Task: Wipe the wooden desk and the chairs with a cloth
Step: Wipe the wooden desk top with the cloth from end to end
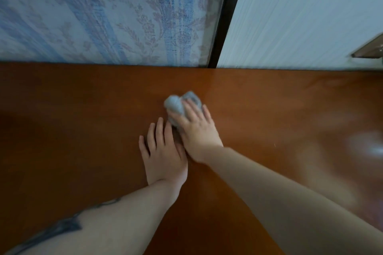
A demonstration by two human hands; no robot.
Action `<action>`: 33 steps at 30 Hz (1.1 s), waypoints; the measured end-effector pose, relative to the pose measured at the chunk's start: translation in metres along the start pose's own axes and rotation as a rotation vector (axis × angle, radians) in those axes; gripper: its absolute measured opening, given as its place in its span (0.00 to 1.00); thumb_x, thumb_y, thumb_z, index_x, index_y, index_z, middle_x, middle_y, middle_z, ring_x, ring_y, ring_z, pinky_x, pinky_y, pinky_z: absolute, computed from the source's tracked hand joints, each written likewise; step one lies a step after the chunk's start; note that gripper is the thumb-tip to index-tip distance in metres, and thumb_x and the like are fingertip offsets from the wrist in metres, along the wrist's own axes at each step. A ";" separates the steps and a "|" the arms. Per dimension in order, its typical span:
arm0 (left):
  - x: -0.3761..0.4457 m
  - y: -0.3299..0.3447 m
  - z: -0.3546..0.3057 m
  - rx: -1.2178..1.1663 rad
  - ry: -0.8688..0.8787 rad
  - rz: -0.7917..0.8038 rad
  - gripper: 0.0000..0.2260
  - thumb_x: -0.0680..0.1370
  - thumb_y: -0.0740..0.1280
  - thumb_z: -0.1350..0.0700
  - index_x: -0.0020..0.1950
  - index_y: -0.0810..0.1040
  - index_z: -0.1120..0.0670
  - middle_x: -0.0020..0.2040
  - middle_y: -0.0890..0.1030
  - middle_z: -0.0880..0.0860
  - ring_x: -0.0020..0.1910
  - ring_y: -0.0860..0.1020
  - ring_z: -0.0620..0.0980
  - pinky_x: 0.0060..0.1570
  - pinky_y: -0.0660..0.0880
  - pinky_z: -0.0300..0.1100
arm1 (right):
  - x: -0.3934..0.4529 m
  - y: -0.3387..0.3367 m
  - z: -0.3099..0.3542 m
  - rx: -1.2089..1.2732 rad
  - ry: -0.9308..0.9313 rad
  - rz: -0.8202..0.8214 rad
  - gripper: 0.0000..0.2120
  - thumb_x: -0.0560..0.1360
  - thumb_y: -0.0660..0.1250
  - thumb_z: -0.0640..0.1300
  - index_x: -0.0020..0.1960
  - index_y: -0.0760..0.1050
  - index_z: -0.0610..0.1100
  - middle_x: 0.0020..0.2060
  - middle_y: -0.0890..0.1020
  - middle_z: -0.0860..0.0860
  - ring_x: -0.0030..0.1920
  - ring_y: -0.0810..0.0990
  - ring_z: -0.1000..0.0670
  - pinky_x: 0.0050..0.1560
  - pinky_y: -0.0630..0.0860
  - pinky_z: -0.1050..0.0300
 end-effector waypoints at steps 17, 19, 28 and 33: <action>-0.033 -0.002 -0.033 -0.117 0.301 0.036 0.24 0.78 0.49 0.52 0.72 0.70 0.52 0.74 0.67 0.51 0.75 0.60 0.51 0.74 0.54 0.56 | -0.121 -0.002 -0.021 0.037 0.084 0.027 0.25 0.84 0.50 0.49 0.79 0.47 0.60 0.79 0.44 0.53 0.77 0.35 0.53 0.76 0.36 0.48; -0.053 0.005 -0.035 -0.097 0.302 0.069 0.24 0.79 0.48 0.51 0.74 0.67 0.51 0.75 0.65 0.50 0.76 0.59 0.50 0.74 0.56 0.55 | -0.163 0.008 -0.021 0.031 -0.057 0.080 0.25 0.84 0.50 0.51 0.78 0.47 0.63 0.78 0.45 0.57 0.77 0.36 0.56 0.76 0.33 0.51; -0.076 0.008 -0.043 -0.059 0.285 0.093 0.25 0.80 0.45 0.50 0.74 0.67 0.53 0.75 0.66 0.51 0.76 0.60 0.52 0.74 0.53 0.52 | -0.162 -0.021 -0.125 0.014 0.404 -0.120 0.23 0.82 0.47 0.53 0.76 0.56 0.61 0.78 0.56 0.52 0.78 0.45 0.53 0.76 0.37 0.53; -0.075 0.006 -0.043 -0.047 0.298 0.078 0.22 0.79 0.51 0.53 0.71 0.70 0.54 0.73 0.69 0.53 0.74 0.63 0.54 0.72 0.60 0.56 | -0.190 0.013 -0.027 0.033 0.198 -0.105 0.22 0.80 0.53 0.48 0.74 0.62 0.58 0.76 0.63 0.51 0.77 0.56 0.50 0.74 0.50 0.46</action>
Point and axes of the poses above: each hand's wrist, its own x-axis towards the middle knuckle, its own y-axis out of the palm, z = x × y, the point moved 10 cm from there along x, towards the middle knuckle
